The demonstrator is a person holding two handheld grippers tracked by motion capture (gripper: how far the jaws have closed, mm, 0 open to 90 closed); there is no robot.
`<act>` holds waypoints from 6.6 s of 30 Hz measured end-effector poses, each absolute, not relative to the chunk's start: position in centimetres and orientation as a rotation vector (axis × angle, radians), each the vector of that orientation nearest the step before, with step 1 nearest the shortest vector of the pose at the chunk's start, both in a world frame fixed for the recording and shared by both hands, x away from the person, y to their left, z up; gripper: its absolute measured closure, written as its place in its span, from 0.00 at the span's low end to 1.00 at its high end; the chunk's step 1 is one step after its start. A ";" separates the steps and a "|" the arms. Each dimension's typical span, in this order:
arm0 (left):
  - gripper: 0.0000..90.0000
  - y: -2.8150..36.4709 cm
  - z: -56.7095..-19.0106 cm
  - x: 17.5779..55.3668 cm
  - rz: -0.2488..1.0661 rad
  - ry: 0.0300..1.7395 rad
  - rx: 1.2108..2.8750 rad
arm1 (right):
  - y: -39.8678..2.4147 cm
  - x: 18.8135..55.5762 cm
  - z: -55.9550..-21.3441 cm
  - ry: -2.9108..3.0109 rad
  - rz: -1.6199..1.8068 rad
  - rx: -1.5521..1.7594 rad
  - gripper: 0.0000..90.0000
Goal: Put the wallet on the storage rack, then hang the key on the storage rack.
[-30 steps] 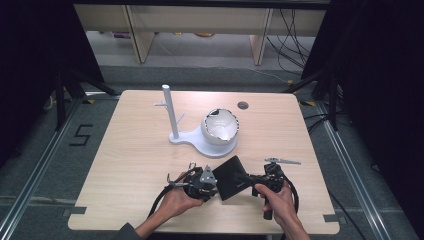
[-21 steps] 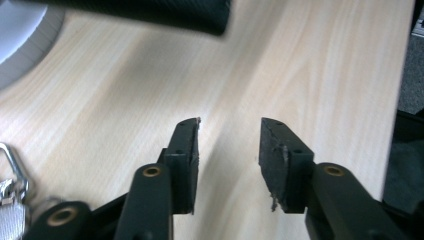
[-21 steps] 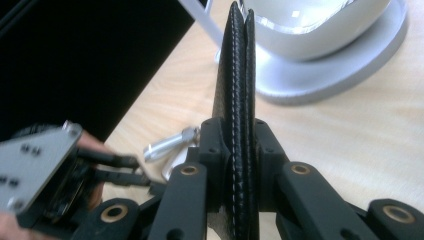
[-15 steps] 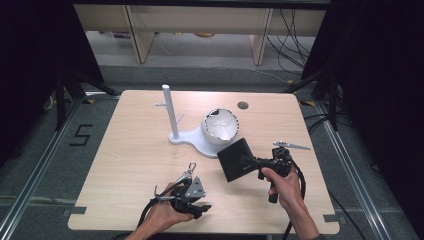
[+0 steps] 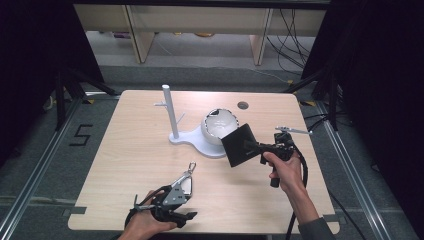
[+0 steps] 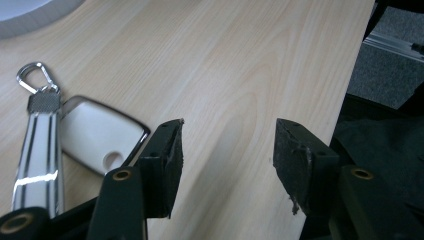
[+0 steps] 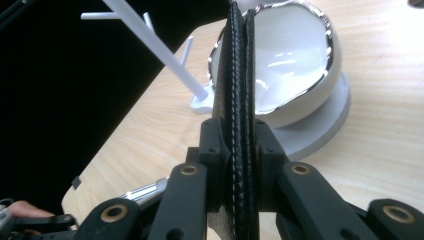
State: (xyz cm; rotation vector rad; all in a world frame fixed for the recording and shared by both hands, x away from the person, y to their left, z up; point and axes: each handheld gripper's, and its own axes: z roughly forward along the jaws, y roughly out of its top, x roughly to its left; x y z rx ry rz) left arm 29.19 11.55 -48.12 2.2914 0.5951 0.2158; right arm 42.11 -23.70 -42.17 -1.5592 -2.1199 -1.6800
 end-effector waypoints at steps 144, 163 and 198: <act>0.30 15.2 -47.3 37.5 0.229 0.896 2.207 | -23.3 34.3 -48.1 -2.603 -1.218 -1.529 0.33; 0.35 12.3 -46.2 41.1 0.178 0.948 2.338 | -22.7 32.4 -48.9 -2.613 -1.195 -1.461 0.33; 0.75 6.0 -47.9 43.9 0.082 0.830 2.808 | -21.9 32.3 -49.2 -2.629 -1.200 -1.392 0.34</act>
